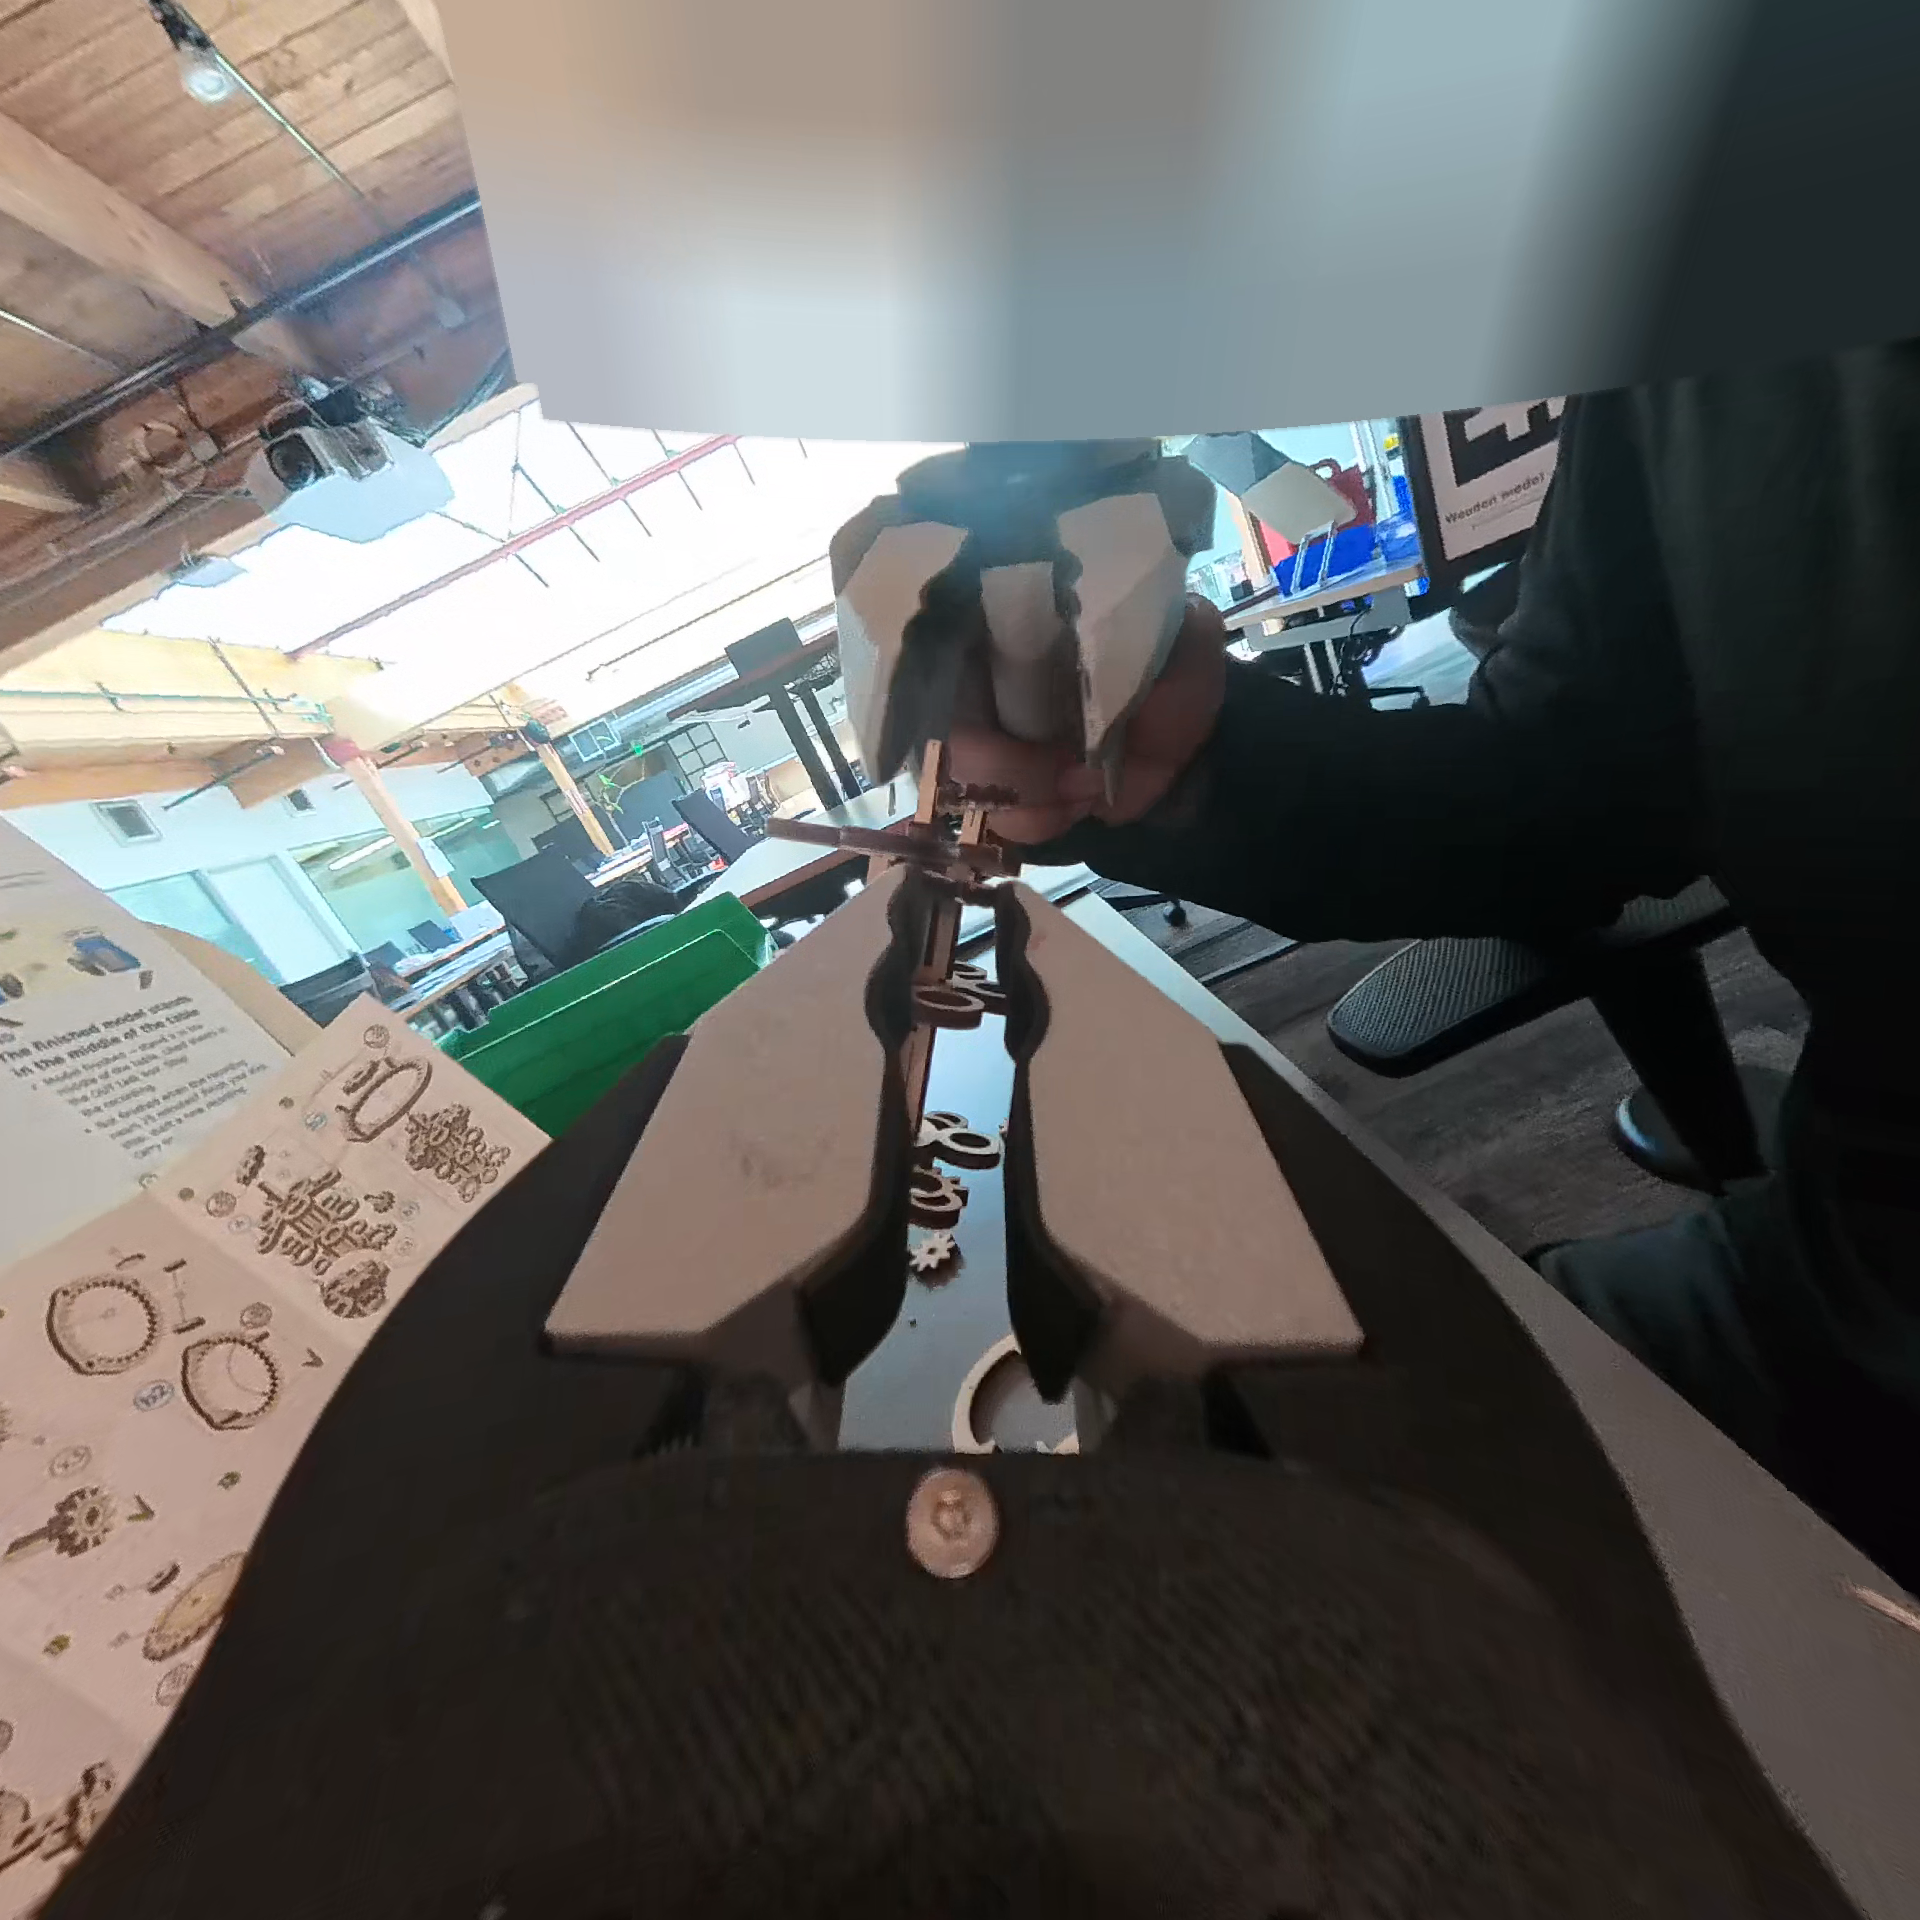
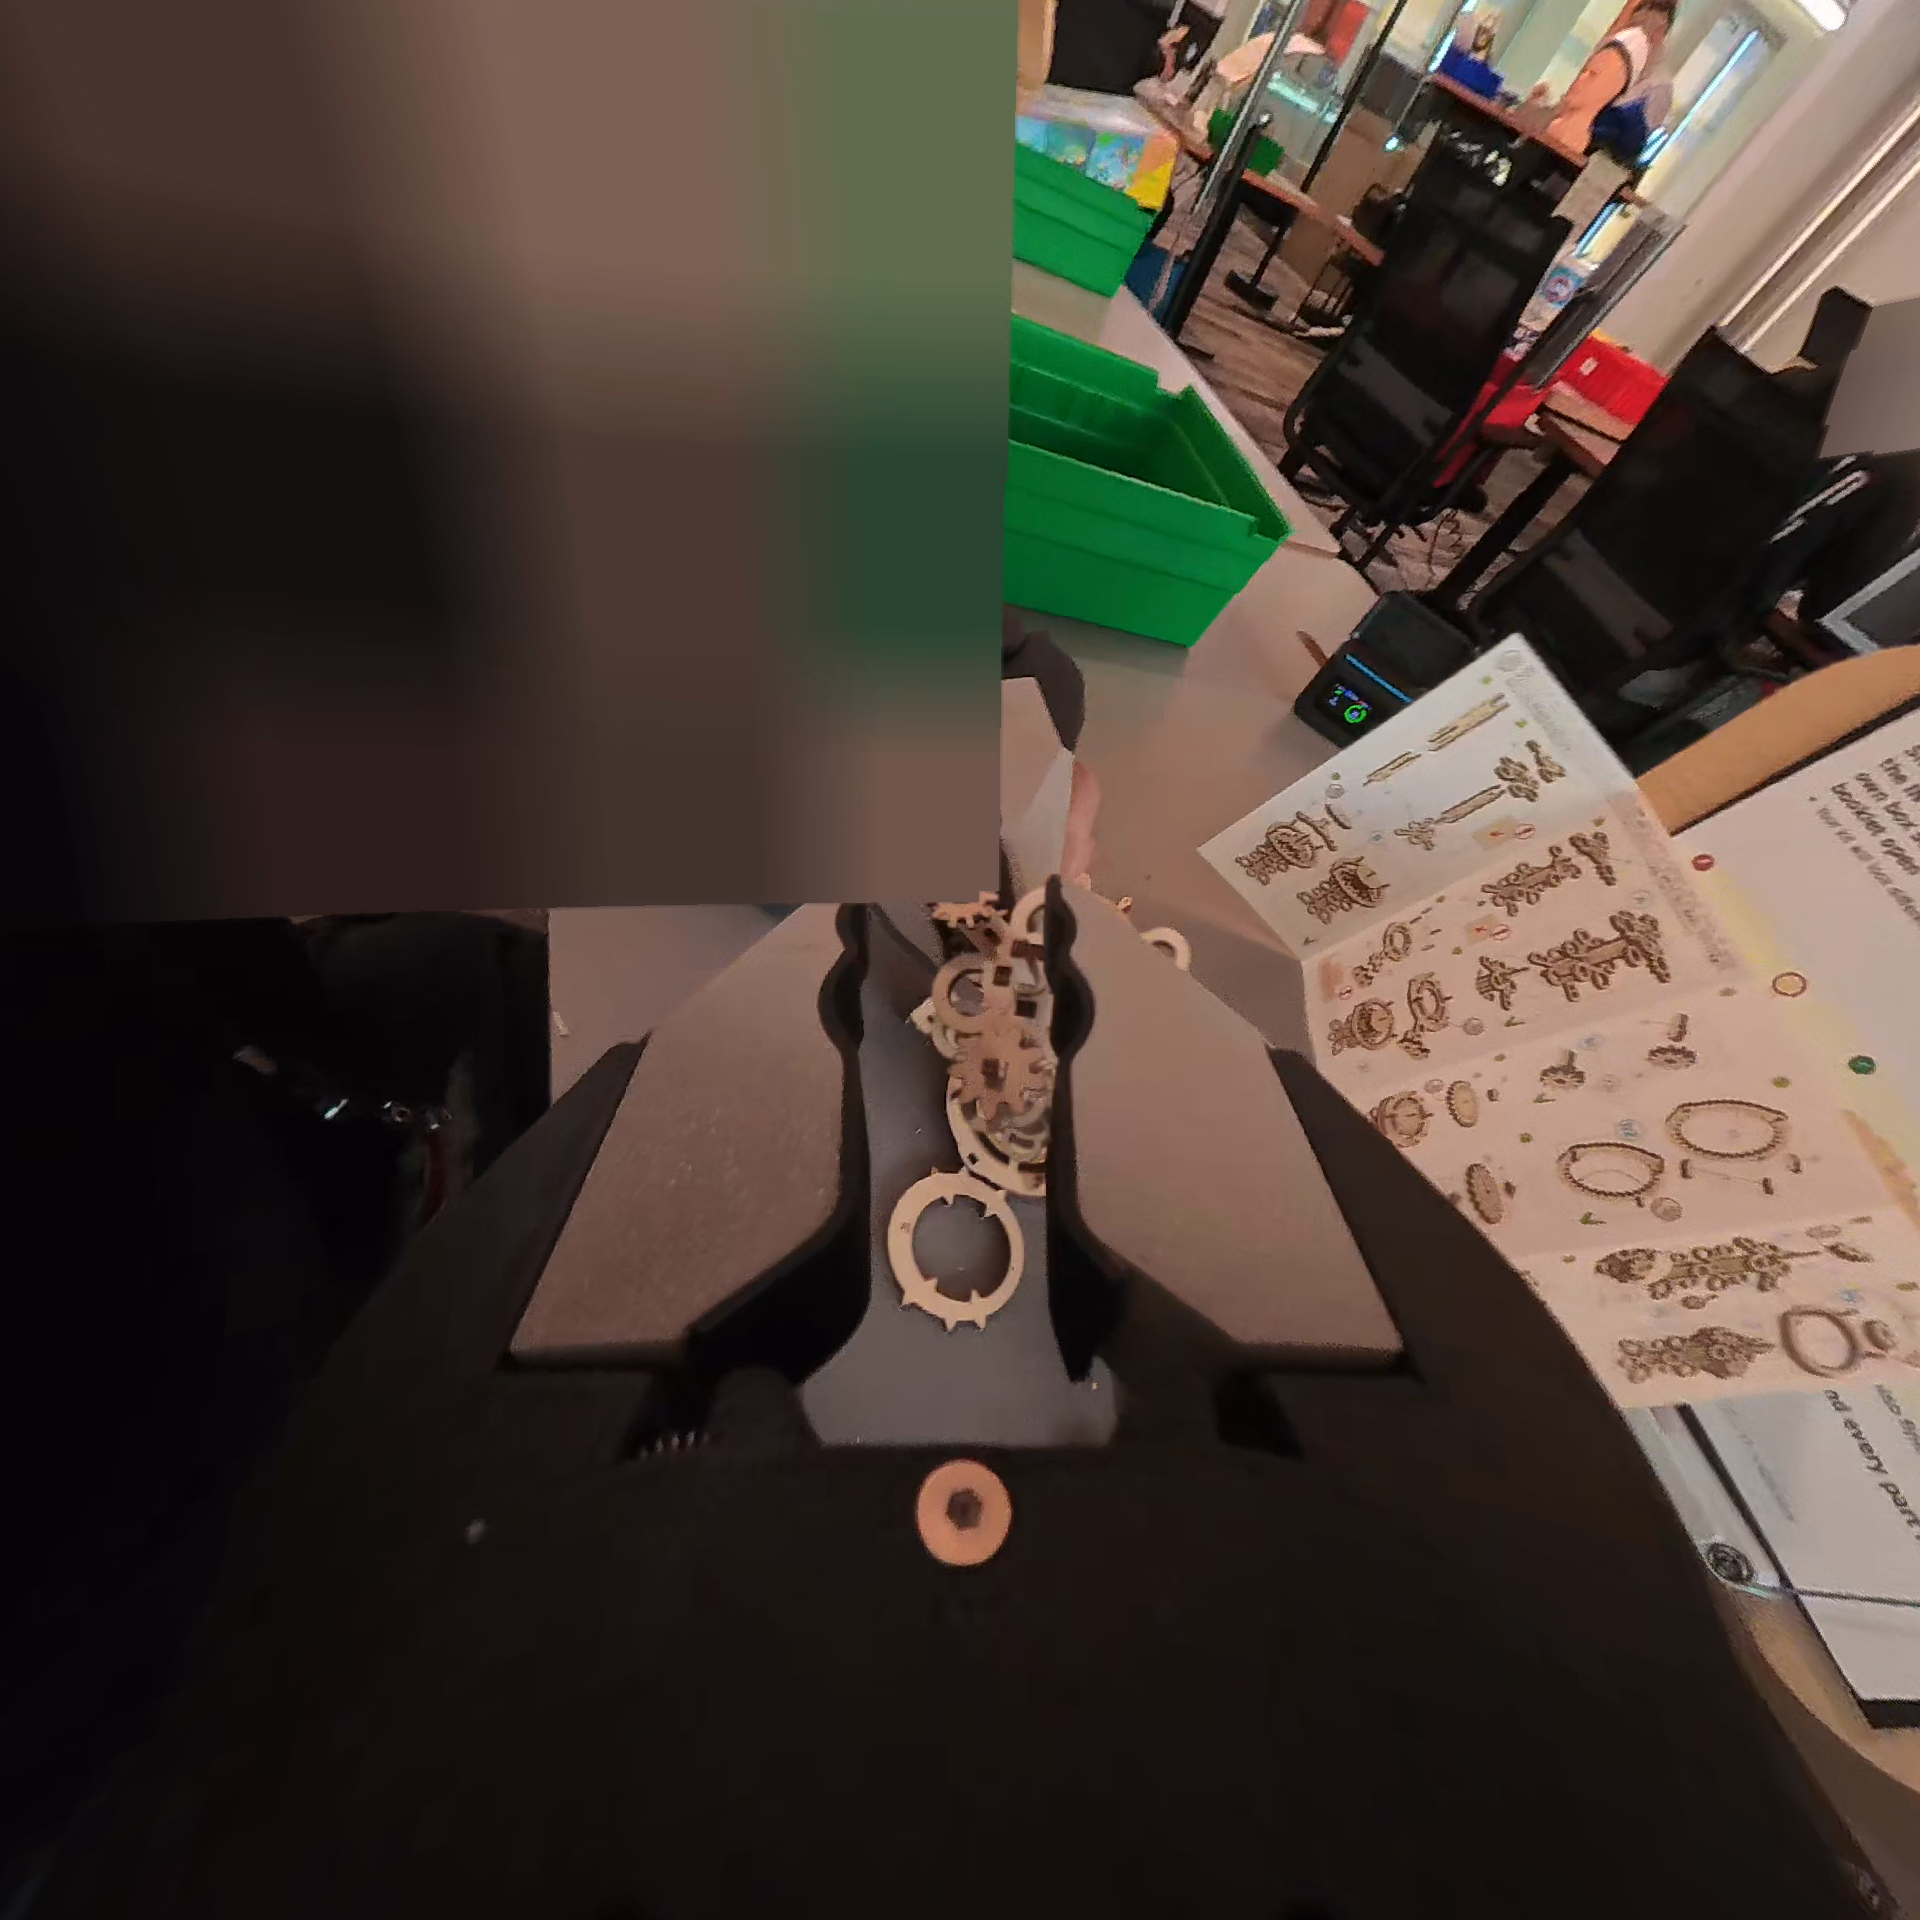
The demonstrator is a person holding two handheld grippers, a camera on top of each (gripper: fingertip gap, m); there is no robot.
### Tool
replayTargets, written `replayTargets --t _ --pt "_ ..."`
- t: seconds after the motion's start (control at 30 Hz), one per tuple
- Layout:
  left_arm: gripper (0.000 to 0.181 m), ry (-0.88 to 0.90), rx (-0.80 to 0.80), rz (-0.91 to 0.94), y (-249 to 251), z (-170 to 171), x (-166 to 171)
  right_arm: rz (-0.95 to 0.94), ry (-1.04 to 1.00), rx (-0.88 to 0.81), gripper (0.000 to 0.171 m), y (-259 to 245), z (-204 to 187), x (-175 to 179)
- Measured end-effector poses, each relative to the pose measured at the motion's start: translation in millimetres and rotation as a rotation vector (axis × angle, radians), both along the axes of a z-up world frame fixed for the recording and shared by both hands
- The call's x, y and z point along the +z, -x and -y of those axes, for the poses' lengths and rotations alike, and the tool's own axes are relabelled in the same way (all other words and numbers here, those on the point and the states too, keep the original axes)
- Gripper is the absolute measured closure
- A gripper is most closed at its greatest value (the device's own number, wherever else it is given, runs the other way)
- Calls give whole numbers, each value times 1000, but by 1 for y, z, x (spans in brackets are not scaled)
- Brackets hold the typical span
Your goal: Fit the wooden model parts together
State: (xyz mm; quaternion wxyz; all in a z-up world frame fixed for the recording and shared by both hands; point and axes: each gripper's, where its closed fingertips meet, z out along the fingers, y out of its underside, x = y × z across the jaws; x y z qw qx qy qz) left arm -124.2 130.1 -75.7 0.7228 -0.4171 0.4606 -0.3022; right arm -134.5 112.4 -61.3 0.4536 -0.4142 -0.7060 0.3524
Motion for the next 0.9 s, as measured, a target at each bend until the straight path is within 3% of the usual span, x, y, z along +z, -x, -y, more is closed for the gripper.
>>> replayTargets --t 0.4,0.9 --pt "171 -65 11 -50 -3 7 0 -18 -130 -17 152 3 5 -1" --pt "171 -53 85 -150 -4 -3 -14 104 -216 -86 161 1 -7 -21"
